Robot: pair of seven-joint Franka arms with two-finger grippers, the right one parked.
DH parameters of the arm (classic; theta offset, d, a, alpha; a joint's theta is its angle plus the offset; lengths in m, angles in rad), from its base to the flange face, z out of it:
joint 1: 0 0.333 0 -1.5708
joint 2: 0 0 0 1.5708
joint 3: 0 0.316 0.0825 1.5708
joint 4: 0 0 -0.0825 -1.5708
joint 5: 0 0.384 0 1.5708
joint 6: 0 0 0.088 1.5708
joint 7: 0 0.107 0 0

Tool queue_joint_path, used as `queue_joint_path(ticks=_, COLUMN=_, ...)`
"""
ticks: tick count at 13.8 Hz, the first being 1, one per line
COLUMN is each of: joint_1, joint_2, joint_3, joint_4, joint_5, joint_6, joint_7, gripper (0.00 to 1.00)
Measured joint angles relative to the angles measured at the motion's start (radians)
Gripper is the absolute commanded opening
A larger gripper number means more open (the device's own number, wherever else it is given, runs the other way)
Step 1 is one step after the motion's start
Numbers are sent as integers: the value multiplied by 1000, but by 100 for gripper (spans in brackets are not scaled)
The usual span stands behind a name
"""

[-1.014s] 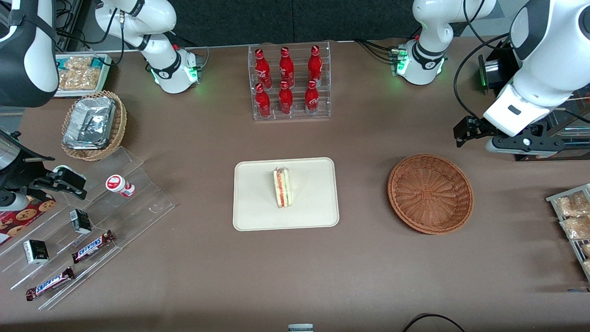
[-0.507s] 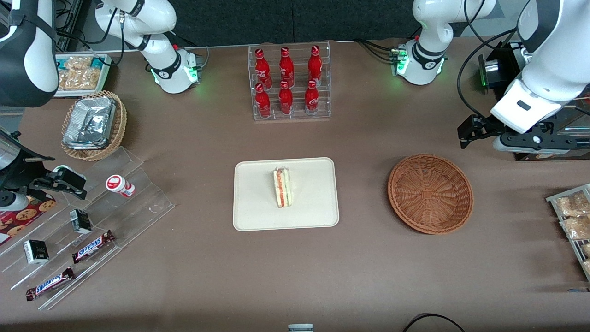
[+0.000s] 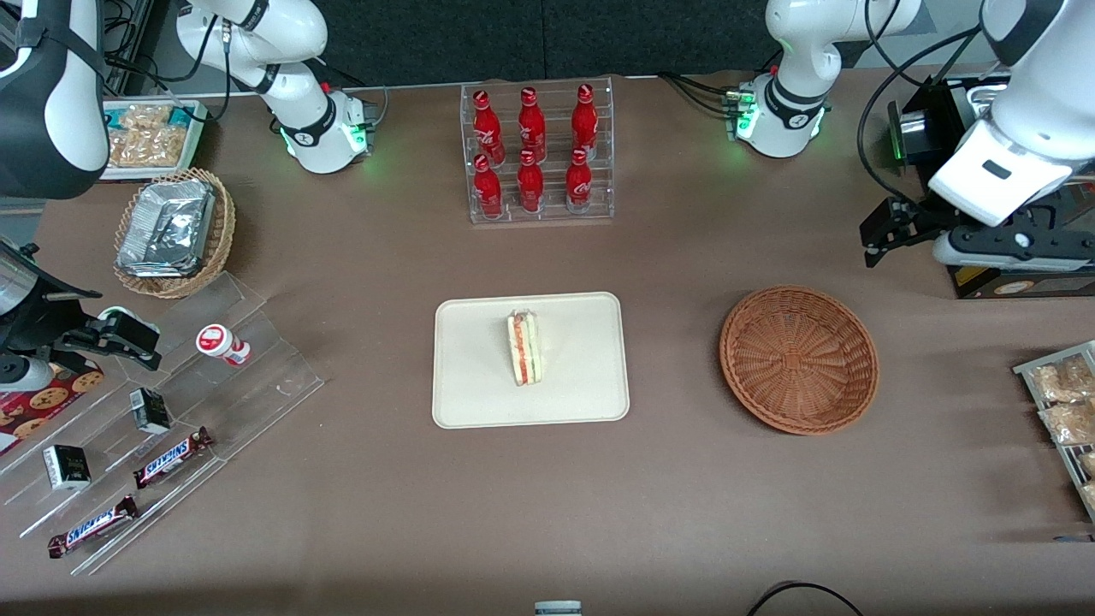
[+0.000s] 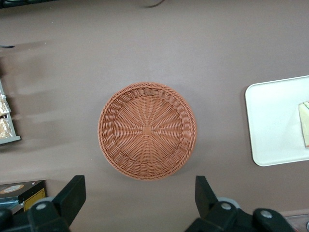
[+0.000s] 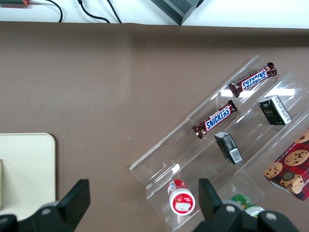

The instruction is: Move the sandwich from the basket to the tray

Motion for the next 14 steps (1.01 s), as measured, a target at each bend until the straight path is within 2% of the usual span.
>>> queue_joint_path(ticks=14, joint_1=22, joint_2=-1, joint_3=7, joint_4=30, joint_5=1, joint_6=-131, joint_7=-2, gripper=100)
